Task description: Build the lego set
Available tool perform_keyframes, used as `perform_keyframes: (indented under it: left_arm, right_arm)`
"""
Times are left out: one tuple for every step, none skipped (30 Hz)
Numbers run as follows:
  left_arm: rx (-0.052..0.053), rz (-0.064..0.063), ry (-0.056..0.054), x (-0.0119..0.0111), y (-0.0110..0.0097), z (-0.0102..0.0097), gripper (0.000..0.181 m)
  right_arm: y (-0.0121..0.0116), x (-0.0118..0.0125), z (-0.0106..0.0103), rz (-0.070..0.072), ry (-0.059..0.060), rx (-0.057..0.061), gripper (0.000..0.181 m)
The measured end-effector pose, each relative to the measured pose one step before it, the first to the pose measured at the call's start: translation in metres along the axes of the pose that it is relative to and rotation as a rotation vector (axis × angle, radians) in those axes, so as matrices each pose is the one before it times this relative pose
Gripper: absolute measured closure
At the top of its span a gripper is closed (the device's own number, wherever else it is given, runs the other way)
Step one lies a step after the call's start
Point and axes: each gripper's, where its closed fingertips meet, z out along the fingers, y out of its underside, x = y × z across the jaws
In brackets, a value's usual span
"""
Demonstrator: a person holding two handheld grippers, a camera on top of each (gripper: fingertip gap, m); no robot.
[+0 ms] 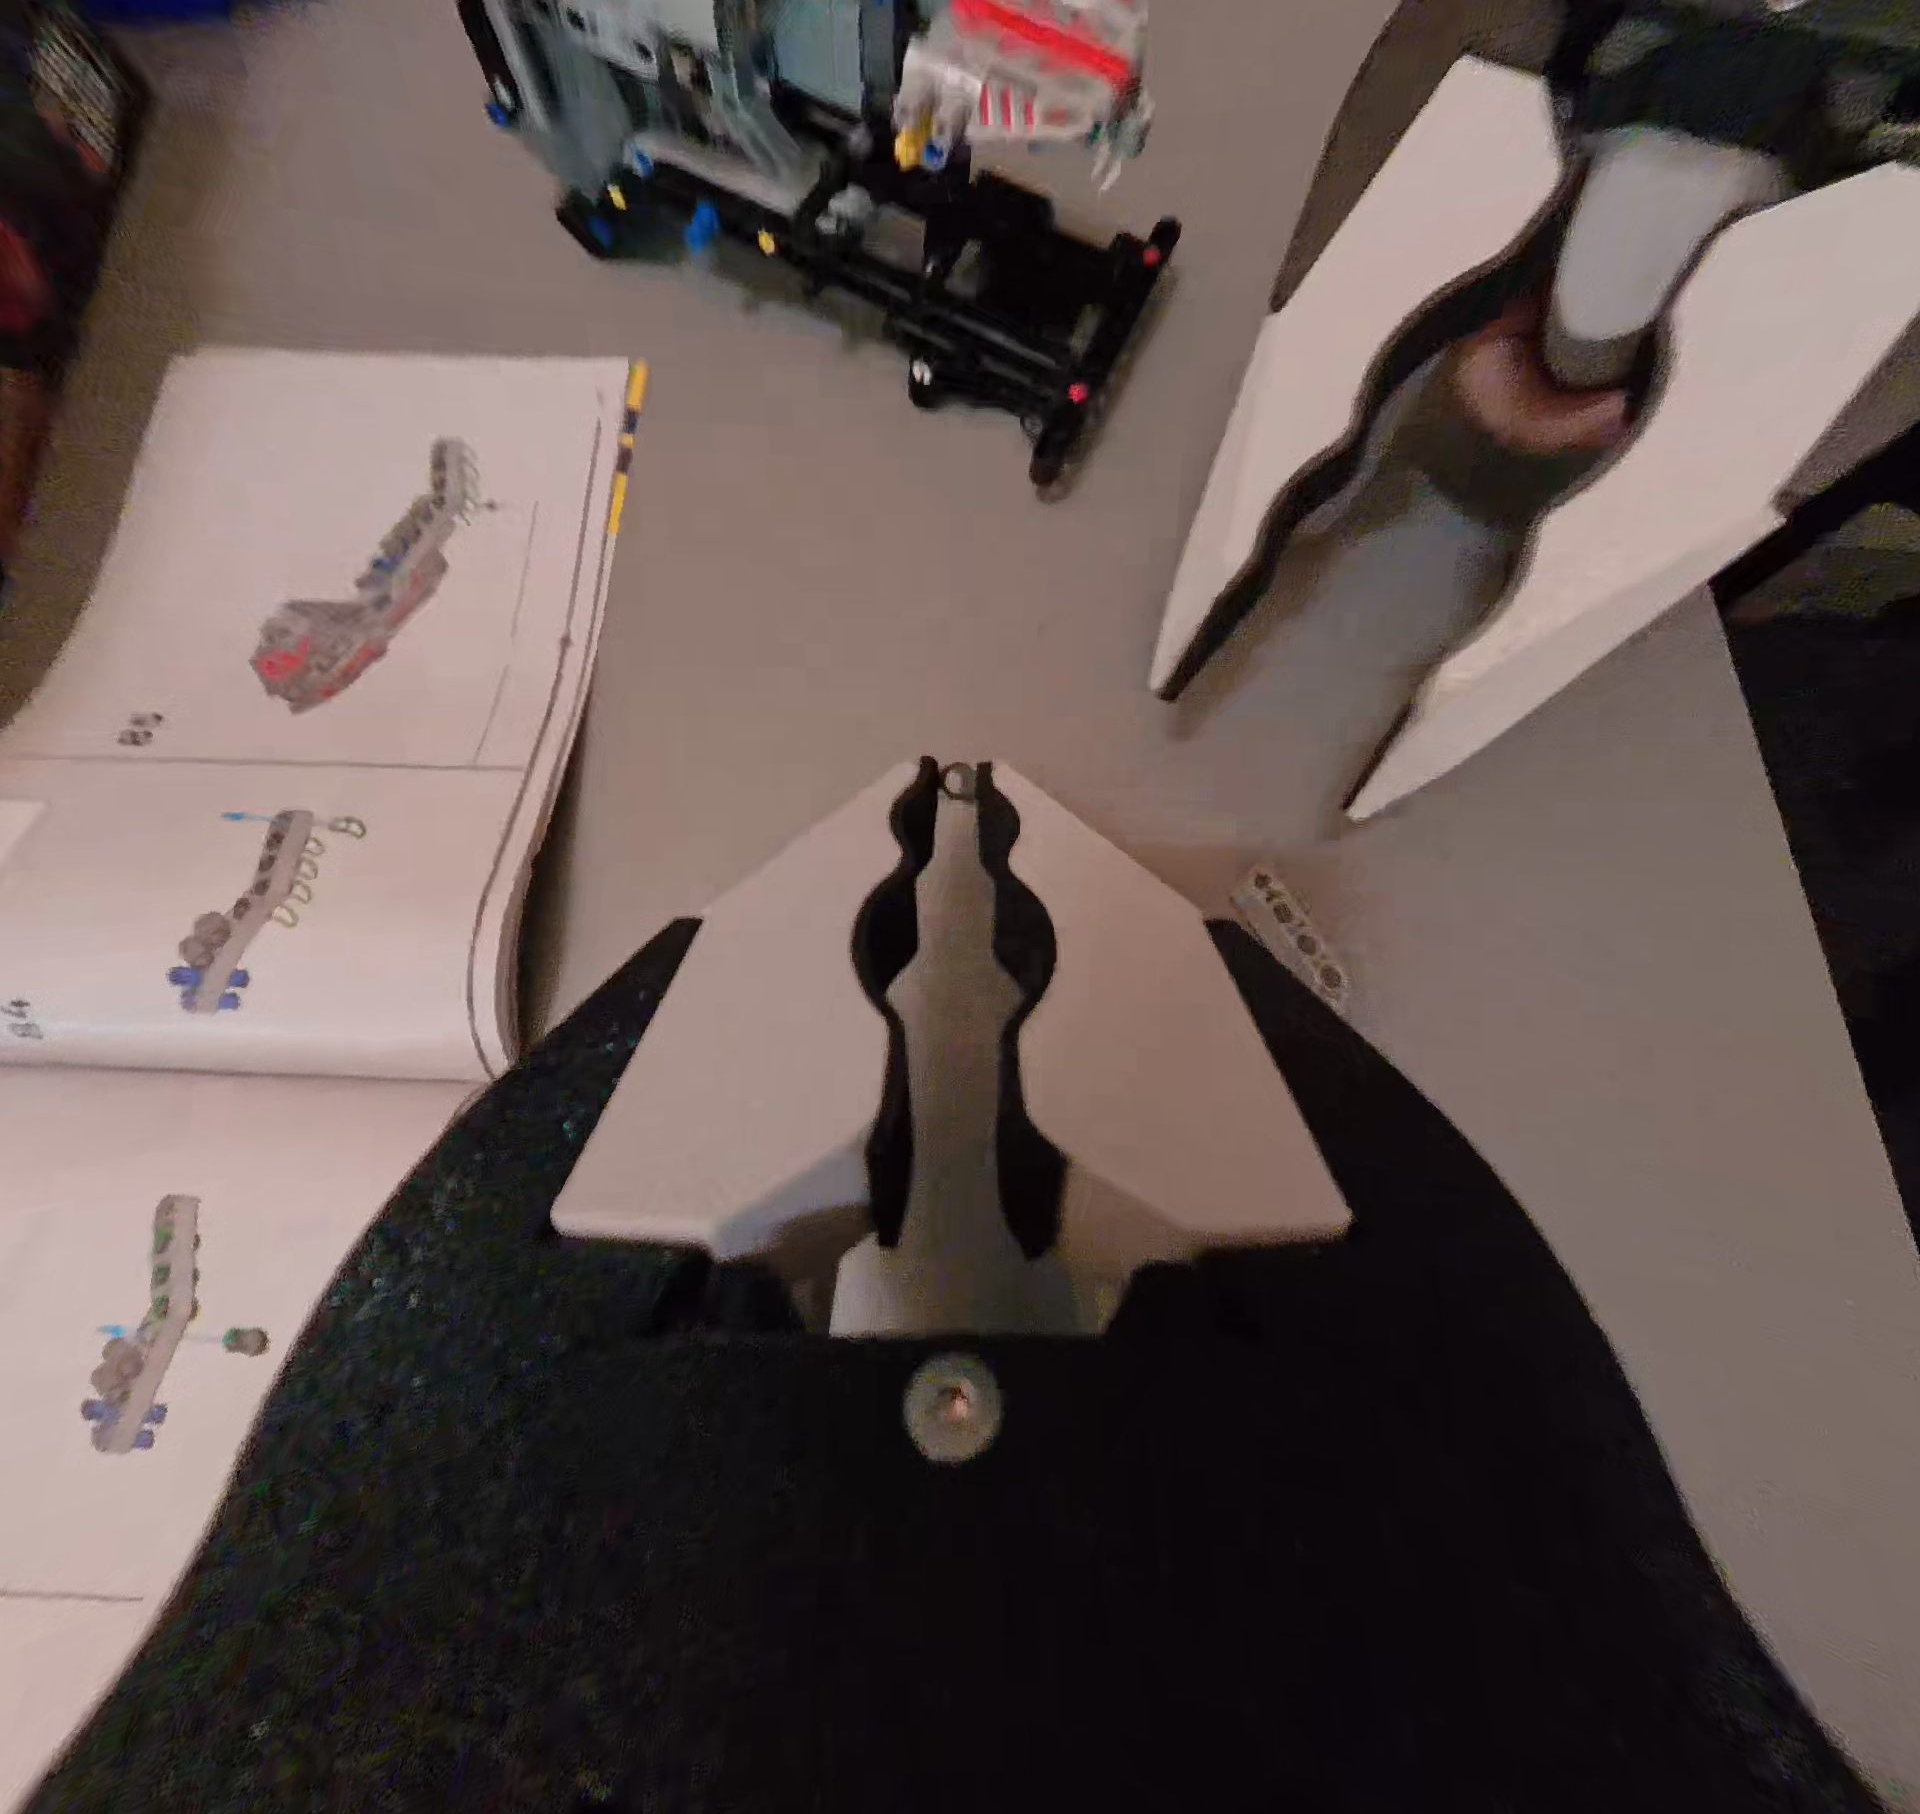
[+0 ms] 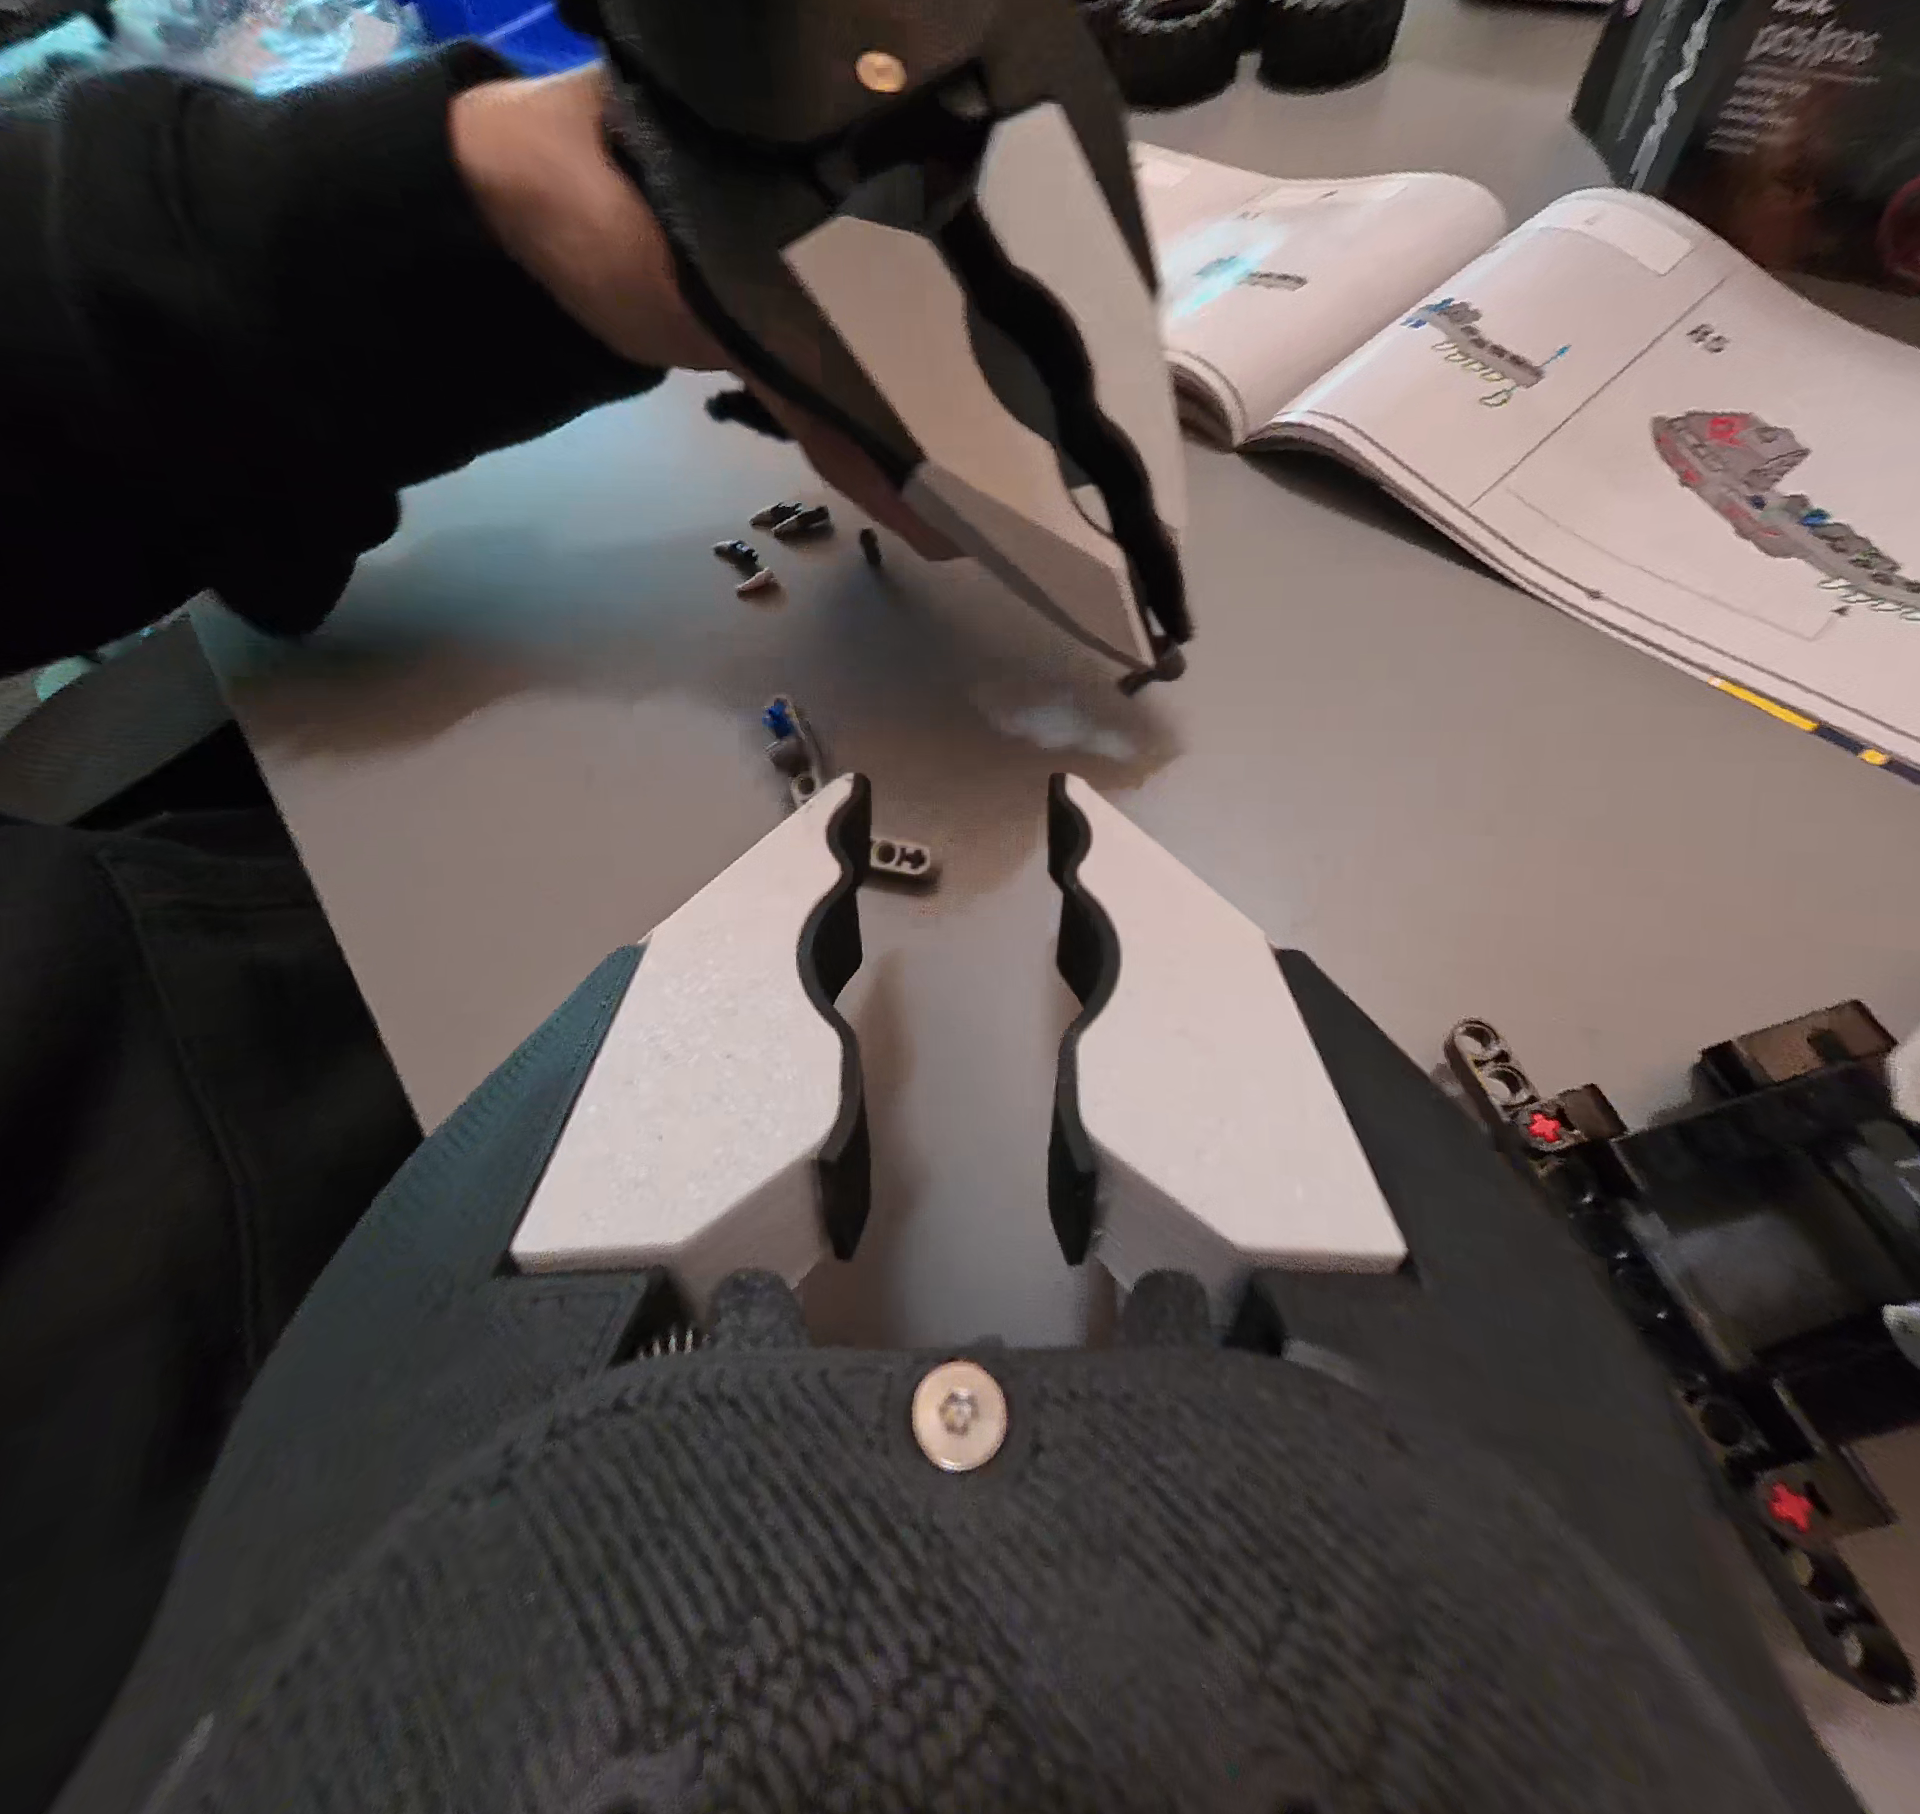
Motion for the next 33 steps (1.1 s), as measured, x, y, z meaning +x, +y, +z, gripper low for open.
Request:
perform_keyframes:
  left_arm:
    - [0.0508,0.0353,-0.0282,0.00350,-0.00944,-0.00624,0.177]
    - [0.0476,0.0299,-0.0112,0.00615,-0.00952,-0.00601,0.177]
    - [0.0370,0.0216,-0.0079,0.00656,-0.00846,-0.00535,0.177]
    - [0.0350,0.0216,-0.0147,0.00549,-0.00810,-0.00485,0.177]
    - [0.0400,0.0231,-0.0086,0.00634,-0.00866,-0.00460,0.177]
    - [0.0343,0.0133,-0.0082,0.00562,-0.00760,-0.00371,0.177]
    - [0.0205,0.0021,-0.0144,0.00354,-0.00537,-0.00278,0.178]
    - [0.0085,0.0009,-0.0014,0.00416,-0.00287,-0.00192,0.177]
    - [0.0018,0.0028,0.0089,0.00479,-0.00093,-0.00117,0.177]
    - [0.0009,0.0075,-0.0092,0.00141,-0.00020,-0.00089,0.177]
    - [0.0139,0.0111,-0.0111,0.00051,-0.00176,-0.00148,0.177]
    - [0.0003,0.0028,-0.0017,0.00072,0.00019,-0.00133,0.177]
    - [-0.0164,0.0020,-0.0062,-0.00046,0.00283,-0.00092,0.177]
    - [-0.0091,0.0114,-0.0107,-0.00087,0.00202,-0.00084,0.177]
    - [0.0050,0.0127,0.0068,0.00215,0.00000,-0.00080,0.177]
    - [0.0039,0.0000,0.0034,0.00125,-0.00022,-0.00060,0.177]
    - [-0.0039,-0.0038,0.0031,0.00077,0.00070,-0.00042,0.177]
    - [-0.0052,-0.0029,0.0056,0.00103,0.00090,-0.00028,0.177]
    - [-0.0013,-0.0013,0.0043,0.00088,0.00020,-0.00048,0.177]
    - [-0.0022,0.0000,-0.0005,0.00051,0.00036,-0.00030,0.177]
    - [-0.0021,0.0004,-0.0002,0.00054,0.00037,-0.00038,0.177]
    - [-0.0039,-0.0014,0.0085,0.00132,0.00086,-0.00048,0.177]
    - [-0.0008,-0.0045,0.0141,0.00184,0.00018,-0.00096,0.180]
    - [0.0038,-0.0044,0.0183,0.00222,-0.00054,-0.00133,0.181]
    - [0.0062,-0.0049,0.0116,0.00109,-0.00090,-0.00148,0.181]
    - [0.0051,-0.0060,0.0087,0.00016,-0.00080,-0.00169,0.181]
    - [-0.0012,-0.0061,0.0127,0.00037,-0.00001,-0.00163,0.180]
    - [-0.0059,-0.0009,0.0125,0.00041,0.00044,-0.00169,0.177]
    - [-0.0095,0.0057,0.0061,-0.00025,0.00074,-0.00154,0.173]
    - [-0.0086,0.0089,0.0098,0.00050,0.00048,-0.00136,0.172]
    - [-0.0088,0.0079,0.0188,0.00187,0.00064,-0.00098,0.172]
    - [-0.0135,0.0071,0.0137,0.00119,0.00139,-0.00082,0.173]
    - [-0.0154,0.0134,0.0098,0.00085,0.00174,-0.00049,0.173]
  right_arm:
    - [-0.00296,0.00332,0.00017,0.0079,0.0225,0.0160,0.147]
    - [-0.00425,0.00225,0.00008,0.0094,0.0152,0.0242,0.145]
    - [-0.00552,0.00073,0.00001,0.0093,0.0063,0.0323,0.143]
    - [-0.00574,-0.00048,-0.00011,0.0075,-0.0008,0.0348,0.143]
    - [-0.00495,-0.00080,0.00025,0.0062,-0.0013,0.0305,0.142]
    - [-0.00333,-0.00148,0.00043,0.0016,-0.0039,0.0197,0.143]
    - [-0.00185,-0.00264,0.00084,-0.0054,-0.0103,0.0100,0.145]
    - [-0.00126,-0.00244,0.00081,-0.0049,-0.0070,0.0065,0.147]
    - [-0.00246,-0.00350,0.00032,-0.0080,-0.0128,0.0143,0.151]
    - [-0.00492,-0.00590,-0.00065,-0.0107,-0.0259,0.0312,0.158]
    - [-0.00582,-0.00487,-0.00152,-0.0016,-0.0198,0.0372,0.164]
    - [-0.00185,-0.00120,-0.00127,0.0014,-0.0006,0.0104,0.163]
    - [-0.00028,-0.00207,-0.00127,-0.0019,-0.0128,0.0018,0.161]
    - [-0.00014,-0.00171,-0.00117,0.0114,-0.0148,-0.0008,0.159]
    - [-0.00049,-0.00062,-0.00115,0.0155,-0.0096,0.0015,0.160]
    - [-0.00079,-0.00042,-0.00086,0.0056,-0.0057,0.0036,0.163]
    - [0.00041,-0.00076,-0.00032,-0.0044,-0.0051,-0.0029,0.164]
    - [0.00106,0.00019,-0.00013,-0.0056,0.0028,-0.0071,0.167]
    - [0.00163,0.00016,0.00018,-0.0093,0.0042,-0.0095,0.170]
    - [0.00148,0.00026,0.00005,-0.0101,0.0046,-0.0091,0.173]
    - [0.00039,-0.00056,0.00018,-0.0028,-0.0024,-0.0035,0.174]
    - [0.00043,-0.00044,0.00022,-0.0067,-0.0039,-0.0041,0.174]
    - [0.00188,-0.00037,0.00030,-0.0198,-0.0023,-0.0108,0.175]
    - [0.00392,0.00057,0.00049,-0.0281,0.0044,-0.0241,0.176]
    - [0.00164,-0.00052,0.00063,-0.0367,0.0009,-0.0091,0.177]
    - [-0.00158,-0.00148,0.00030,-0.0350,-0.0006,0.0118,0.177]
    - [-0.00170,-0.00055,0.00006,-0.0350,0.0076,0.0105,0.178]
    - [-0.00072,-0.00141,0.00047,-0.0409,0.0023,0.0032,0.179]
    - [-0.00013,-0.00227,0.00080,-0.0469,-0.0032,-0.0013,0.179]
    - [-0.00041,-0.00093,0.00047,-0.0505,0.0088,0.0009,0.179]
    - [-0.00065,-0.00058,0.00043,-0.0456,0.0122,0.0015,0.179]
    - [-0.00027,-0.00157,0.00079,-0.0298,0.0025,-0.0032,0.179]
    - [0.00000,-0.00088,0.00092,-0.0111,0.0022,-0.0046,0.179]
